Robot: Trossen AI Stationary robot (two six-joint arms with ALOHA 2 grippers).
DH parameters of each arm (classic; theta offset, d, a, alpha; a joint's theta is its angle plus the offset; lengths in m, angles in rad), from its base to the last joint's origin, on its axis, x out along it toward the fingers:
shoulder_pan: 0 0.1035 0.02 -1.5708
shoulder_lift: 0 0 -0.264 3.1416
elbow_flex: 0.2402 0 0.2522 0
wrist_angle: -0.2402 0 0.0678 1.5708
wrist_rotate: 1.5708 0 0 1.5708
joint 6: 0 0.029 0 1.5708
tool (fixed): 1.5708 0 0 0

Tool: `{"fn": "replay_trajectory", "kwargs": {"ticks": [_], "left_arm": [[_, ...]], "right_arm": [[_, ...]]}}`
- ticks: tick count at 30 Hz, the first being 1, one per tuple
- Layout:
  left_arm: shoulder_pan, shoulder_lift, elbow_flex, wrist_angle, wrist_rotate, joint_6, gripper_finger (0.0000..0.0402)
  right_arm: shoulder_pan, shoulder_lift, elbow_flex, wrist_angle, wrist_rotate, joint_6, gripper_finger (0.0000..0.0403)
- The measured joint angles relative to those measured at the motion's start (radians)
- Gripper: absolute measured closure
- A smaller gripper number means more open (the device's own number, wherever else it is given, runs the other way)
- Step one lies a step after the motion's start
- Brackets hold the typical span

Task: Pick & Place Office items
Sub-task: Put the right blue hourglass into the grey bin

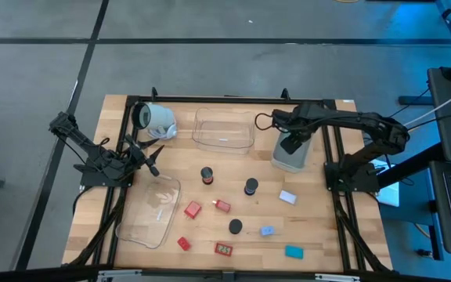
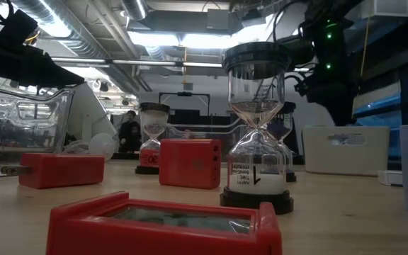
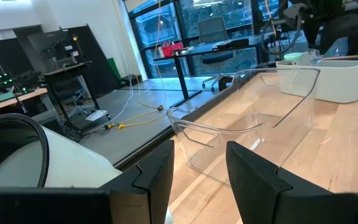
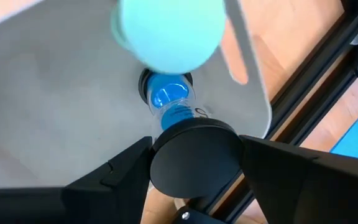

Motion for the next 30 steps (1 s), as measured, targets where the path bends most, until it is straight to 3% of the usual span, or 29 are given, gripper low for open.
{"fn": "replay_trajectory", "kwargs": {"ticks": [30], "left_arm": [[0.000, 0.000, 0.000, 0.000, 0.000, 0.000, 0.0258]], "right_arm": [[-0.034, 0.000, 0.000, 0.036, 0.029, -0.022, 0.0168]]}}
